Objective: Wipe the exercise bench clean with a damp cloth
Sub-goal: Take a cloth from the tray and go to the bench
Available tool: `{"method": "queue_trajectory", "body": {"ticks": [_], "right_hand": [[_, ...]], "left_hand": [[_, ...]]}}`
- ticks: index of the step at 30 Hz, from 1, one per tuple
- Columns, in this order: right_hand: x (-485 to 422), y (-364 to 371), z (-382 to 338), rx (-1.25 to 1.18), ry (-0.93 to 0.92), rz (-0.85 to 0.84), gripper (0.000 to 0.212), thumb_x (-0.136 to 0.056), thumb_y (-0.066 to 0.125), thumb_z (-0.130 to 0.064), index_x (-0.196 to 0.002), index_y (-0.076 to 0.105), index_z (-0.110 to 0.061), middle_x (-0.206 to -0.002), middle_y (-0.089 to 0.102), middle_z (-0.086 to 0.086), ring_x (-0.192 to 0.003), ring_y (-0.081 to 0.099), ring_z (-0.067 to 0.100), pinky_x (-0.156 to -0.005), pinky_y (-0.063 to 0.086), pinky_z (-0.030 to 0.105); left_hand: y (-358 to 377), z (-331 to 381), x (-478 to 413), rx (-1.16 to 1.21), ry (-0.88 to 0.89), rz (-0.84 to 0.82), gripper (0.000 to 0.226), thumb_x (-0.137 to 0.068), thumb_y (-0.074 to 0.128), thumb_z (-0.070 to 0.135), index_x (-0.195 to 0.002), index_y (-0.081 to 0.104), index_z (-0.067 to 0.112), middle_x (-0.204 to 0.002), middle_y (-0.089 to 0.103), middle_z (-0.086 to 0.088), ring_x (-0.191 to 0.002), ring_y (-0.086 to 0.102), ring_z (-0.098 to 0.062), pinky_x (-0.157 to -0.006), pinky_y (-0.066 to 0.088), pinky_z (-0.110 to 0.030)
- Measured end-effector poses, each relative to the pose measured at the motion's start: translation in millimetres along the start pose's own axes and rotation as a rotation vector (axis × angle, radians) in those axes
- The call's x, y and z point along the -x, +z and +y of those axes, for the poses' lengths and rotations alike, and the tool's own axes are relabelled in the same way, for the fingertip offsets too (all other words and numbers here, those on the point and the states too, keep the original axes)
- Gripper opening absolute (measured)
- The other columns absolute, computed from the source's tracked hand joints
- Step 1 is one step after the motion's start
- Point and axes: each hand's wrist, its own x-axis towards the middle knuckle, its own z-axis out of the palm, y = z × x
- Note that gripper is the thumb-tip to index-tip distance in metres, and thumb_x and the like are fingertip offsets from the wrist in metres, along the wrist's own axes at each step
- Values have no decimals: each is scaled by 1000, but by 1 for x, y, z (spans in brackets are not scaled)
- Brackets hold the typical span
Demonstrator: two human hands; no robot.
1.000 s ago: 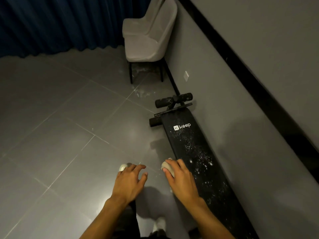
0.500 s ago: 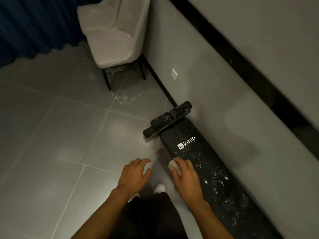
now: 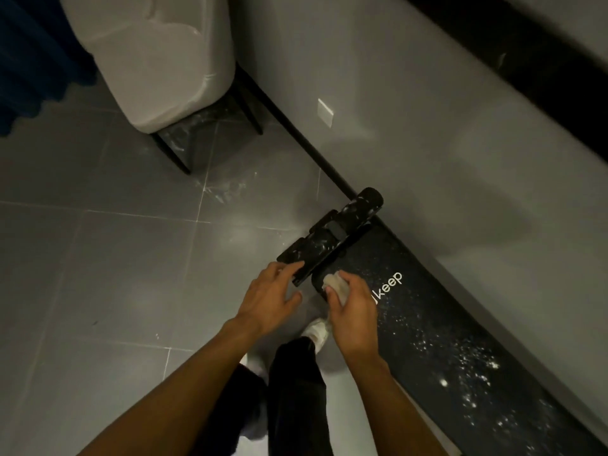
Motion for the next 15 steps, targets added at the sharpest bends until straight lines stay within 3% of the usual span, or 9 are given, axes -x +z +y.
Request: {"method": "queue_trajectory", "body": {"ticks": [6, 10, 12, 15], "right_hand": [[-59, 52, 36, -61, 60, 47, 38, -99, 58, -24, -136, 53, -14, -131, 57, 4, -116, 55, 13, -96, 42, 21], [-95, 88, 58, -209, 142, 114, 40, -98, 59, -33, -133, 46, -20, -126, 58, 3, -114, 58, 16, -96, 52, 35], [-115, 104, 69, -244, 103, 186, 32, -98, 59, -34, -127, 50, -23, -118, 58, -3, -105, 58, 7, -92, 54, 30], [-128, 124, 83, -248, -32, 326, 25, -99, 58, -28, -123, 56, -21, -114, 57, -8, -101, 55, -6, -87, 49, 13]], "left_hand": [[22, -40, -88, -23, 130, -103, 83, -93, 69, 41, -160, 20, 43, -159, 26, -7, -136, 44, -30, -108, 49, -41], [34, -62, -132, -6, 251, -128, 86, -93, 67, 48, -159, 11, 50, -158, 24, 2, -135, 45, -23, -106, 52, -36], [39, -73, -148, -6, 332, -145, 84, -94, 65, 49, -158, 10, 52, -156, 26, 4, -131, 49, -18, -101, 55, -31], [46, -82, -164, 54, 398, -207, 87, -90, 66, 49, -152, 7, 62, -152, 34, 7, -125, 53, -10, -96, 56, -25]]}}
